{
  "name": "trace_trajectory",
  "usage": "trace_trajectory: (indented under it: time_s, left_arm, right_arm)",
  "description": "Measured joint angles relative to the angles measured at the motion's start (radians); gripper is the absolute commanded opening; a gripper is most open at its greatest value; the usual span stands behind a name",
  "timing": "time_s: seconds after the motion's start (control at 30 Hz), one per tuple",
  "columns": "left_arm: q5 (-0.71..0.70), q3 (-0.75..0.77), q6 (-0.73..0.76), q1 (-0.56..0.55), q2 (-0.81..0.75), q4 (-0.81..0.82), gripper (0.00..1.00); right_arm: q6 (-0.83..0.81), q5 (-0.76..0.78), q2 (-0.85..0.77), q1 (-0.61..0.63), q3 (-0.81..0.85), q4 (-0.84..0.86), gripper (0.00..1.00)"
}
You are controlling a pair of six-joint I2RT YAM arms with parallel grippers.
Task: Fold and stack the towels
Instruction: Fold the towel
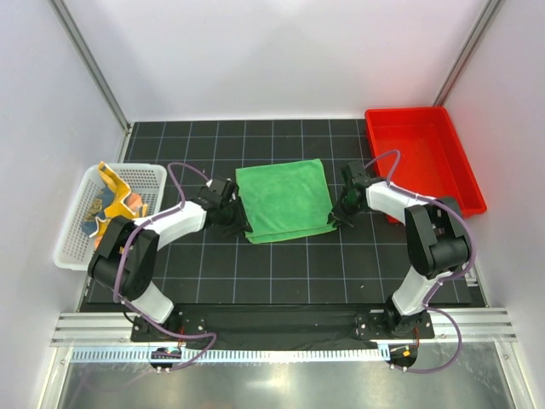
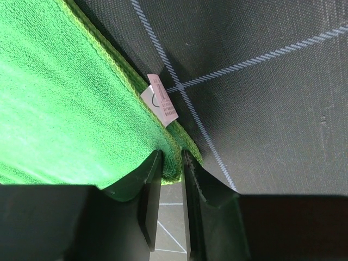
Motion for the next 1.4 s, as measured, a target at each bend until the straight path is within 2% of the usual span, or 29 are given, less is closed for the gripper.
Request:
trace_trajectory:
  time_s: [0.17,0.37,0.57,0.67,0.77,1.4]
  left_arm:
    - [-0.019,-0.026,-0.013,-0.01,-0.015,0.002,0.4]
    - [-0.025,-0.031,-0.02,-0.024,-0.013,0.012,0.37]
    - [-0.032,-0.031,-0.024,-0.024,0.0,0.024,0.24]
    - [-0.036,-0.031,-0.026,-0.025,0.001,0.026,0.14]
    - [-0.039,-0.031,-0.027,-0.026,0.001,0.026,0.01]
    - [-0.05,0.028,-0.034,-0.027,-0.021,-0.048,0.0]
  right_arm:
    - [0.0,0.0,-0.016,0.001,-0.014,0.005,0.28]
    - [0.0,0.0,-0.027,0.011,-0.02,0.008,0.17]
    - [0.0,0.0,-0.027,0.021,-0.035,0.022,0.08]
    - [0.0,0.003,-0.027,0.022,-0.038,0.024,0.01]
    - [-0.001,0.004,-0.027,0.023,-0.039,0.025,0.01]
    - [-0.036,0.032,-0.069,0.026,-0.019,0.0,0.01]
